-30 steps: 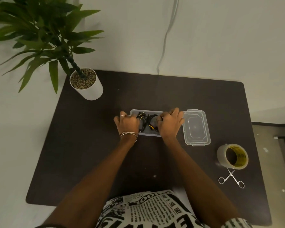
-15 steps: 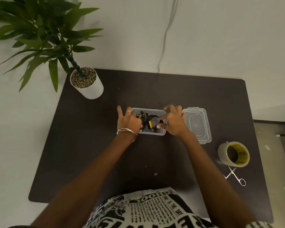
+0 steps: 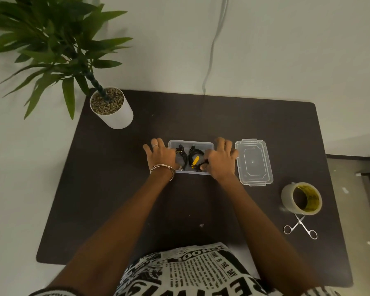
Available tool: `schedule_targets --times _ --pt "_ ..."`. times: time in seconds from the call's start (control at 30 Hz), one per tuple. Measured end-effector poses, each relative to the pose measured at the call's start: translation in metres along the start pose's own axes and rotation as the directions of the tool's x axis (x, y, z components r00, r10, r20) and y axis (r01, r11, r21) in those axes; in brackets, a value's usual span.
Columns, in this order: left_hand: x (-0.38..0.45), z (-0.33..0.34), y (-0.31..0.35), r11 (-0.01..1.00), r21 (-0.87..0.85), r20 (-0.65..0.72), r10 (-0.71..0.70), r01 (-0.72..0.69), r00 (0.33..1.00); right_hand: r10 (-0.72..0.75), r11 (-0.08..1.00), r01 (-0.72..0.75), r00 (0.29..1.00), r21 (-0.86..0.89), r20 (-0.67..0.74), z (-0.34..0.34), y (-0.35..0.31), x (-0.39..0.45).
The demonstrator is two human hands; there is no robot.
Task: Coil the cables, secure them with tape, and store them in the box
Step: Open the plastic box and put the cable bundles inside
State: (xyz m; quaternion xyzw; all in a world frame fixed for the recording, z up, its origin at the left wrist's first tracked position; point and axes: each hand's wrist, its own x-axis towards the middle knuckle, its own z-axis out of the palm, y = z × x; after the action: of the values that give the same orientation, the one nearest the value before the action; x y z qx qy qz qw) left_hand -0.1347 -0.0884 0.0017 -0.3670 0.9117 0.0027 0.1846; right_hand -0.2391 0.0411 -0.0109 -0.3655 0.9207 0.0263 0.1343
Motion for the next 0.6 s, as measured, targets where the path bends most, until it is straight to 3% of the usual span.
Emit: schedule_targets --times 0.13,0.23,0.37,0.43,0.5,0.57,0.6 --pt "0.003 0.002 -0.003 0.994 -0.099 0.130 -0.038 0.052 0.991 0.068 0.994 -0.072 0.997 0.084 0.046 0.004 -0.002 -0.002" --pt "-0.002 -0.006 -0.009 0.955 -0.271 0.209 -0.066 0.122 0.976 0.109 0.950 -0.140 0.986 0.279 0.125 0.003 0.005 -0.001" --pt "-0.019 -0.019 -0.013 0.835 -0.509 -0.019 -0.254 0.210 0.967 0.128 0.690 -0.105 0.991 0.717 0.021 -0.004 0.026 -0.008" --pt "-0.026 -0.023 -0.007 0.749 -0.648 -0.172 -0.322 0.139 0.931 0.206 0.594 -0.147 0.978 0.791 0.028 -0.014 0.043 -0.018" --pt "-0.033 -0.028 0.007 0.646 -0.759 -0.311 -0.254 -0.078 0.916 0.335 0.549 -0.221 0.942 0.806 0.030 -0.019 0.066 -0.028" --pt "-0.044 -0.029 0.032 0.481 -0.849 -0.327 -0.149 -0.220 0.933 0.484 0.512 -0.322 0.874 0.796 0.042 -0.016 0.090 -0.037" --pt "-0.051 -0.027 0.048 0.414 -0.882 -0.280 -0.080 -0.224 0.957 0.557 0.480 -0.374 0.829 0.794 0.054 -0.015 0.100 -0.041"
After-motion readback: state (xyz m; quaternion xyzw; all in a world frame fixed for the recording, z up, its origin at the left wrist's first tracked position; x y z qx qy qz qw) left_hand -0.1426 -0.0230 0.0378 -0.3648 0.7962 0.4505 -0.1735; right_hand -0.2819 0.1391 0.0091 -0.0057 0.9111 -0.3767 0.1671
